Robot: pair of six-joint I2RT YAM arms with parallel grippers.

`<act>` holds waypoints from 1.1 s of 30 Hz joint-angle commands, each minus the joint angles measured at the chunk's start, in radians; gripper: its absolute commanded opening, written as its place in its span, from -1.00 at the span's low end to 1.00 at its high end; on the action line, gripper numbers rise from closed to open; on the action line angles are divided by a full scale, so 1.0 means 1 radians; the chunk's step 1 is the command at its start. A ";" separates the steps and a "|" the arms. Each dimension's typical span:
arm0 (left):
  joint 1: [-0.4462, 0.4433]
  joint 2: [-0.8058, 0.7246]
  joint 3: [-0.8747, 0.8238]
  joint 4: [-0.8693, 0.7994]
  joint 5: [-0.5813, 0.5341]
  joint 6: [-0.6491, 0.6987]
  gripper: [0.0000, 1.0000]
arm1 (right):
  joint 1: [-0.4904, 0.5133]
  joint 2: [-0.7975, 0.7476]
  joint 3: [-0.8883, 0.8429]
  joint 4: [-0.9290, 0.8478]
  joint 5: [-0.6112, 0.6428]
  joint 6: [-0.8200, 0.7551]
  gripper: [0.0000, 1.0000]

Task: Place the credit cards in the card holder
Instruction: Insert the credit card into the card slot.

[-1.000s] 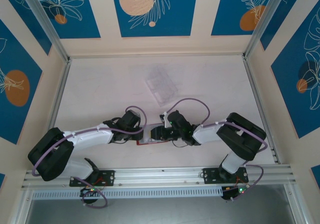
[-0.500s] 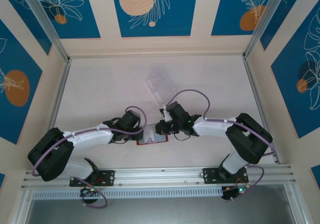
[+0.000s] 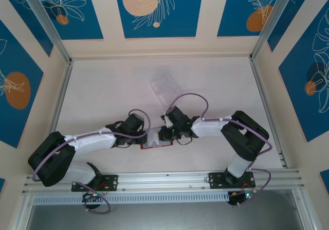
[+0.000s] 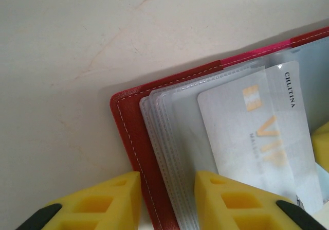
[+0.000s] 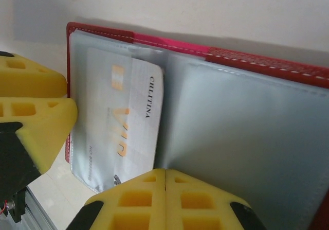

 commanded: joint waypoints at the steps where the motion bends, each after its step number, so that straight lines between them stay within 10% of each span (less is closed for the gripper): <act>1: -0.013 0.021 -0.037 -0.065 -0.013 -0.005 -0.36 | 0.014 0.009 0.036 -0.004 -0.017 -0.015 -1.00; 22: -0.018 0.002 -0.040 -0.063 -0.014 -0.010 -0.36 | 0.065 0.061 0.086 0.023 0.017 0.027 -0.65; 33: -0.006 -0.147 -0.025 -0.107 0.039 -0.042 -0.30 | 0.046 0.103 0.098 -0.012 0.000 0.041 -0.82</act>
